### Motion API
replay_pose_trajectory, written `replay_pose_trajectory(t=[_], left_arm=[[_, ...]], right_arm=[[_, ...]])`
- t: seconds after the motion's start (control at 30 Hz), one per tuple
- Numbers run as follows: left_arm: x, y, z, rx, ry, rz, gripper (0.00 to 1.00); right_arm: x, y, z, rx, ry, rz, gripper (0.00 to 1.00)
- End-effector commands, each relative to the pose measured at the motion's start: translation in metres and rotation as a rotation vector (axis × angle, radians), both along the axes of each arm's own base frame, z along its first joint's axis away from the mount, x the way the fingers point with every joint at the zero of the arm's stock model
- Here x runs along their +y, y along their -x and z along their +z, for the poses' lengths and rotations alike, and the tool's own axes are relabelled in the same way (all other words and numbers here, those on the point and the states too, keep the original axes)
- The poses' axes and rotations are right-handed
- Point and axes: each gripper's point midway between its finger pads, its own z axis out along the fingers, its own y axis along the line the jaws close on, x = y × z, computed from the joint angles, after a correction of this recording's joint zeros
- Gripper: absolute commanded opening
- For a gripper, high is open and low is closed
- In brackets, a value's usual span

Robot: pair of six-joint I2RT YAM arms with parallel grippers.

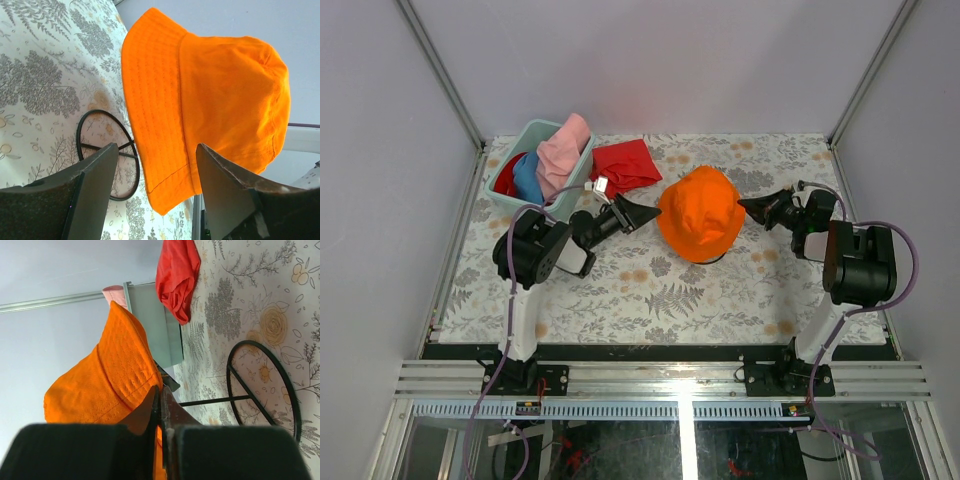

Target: Stack the hats

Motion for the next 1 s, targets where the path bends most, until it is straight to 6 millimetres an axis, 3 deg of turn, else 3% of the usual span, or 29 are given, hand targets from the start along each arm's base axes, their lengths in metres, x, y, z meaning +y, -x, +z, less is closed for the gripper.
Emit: replay_pose_trajectory(t=[0.0, 0.13, 0.4, 0.5, 0.63, 0.73, 0.97], left_arm=[[-0.006, -0.007, 0.026, -0.099, 0.053, -0.008, 0.64], [-0.014, -0.010, 0.034, -0.116, 0.073, -0.016, 0.64], [-0.022, -0.006, 0.028, -0.088, 0.079, -0.029, 0.58], [-0.023, -0.005, 0.026, -0.079, 0.082, -0.027, 0.50], [-0.024, -0.006, 0.025, -0.062, 0.093, -0.021, 0.17], [-0.024, -0.007, 0.023, -0.049, 0.099, -0.014, 0.01], [-0.011, -0.008, 0.010, 0.016, 0.087, 0.053, 0.00]], right_arm=[[0.001, 0.002, 0.008, -0.018, 0.041, -0.005, 0.00], [0.001, 0.003, 0.008, -0.012, 0.062, 0.003, 0.00], [-0.001, 0.001, 0.011, -0.010, 0.065, -0.007, 0.00], [-0.001, 0.000, 0.011, -0.008, 0.064, -0.009, 0.00], [0.000, 0.001, 0.012, -0.006, 0.063, -0.007, 0.00], [-0.001, 0.002, 0.013, -0.009, 0.066, -0.010, 0.00], [-0.002, 0.003, 0.017, -0.003, 0.084, -0.019, 0.00]])
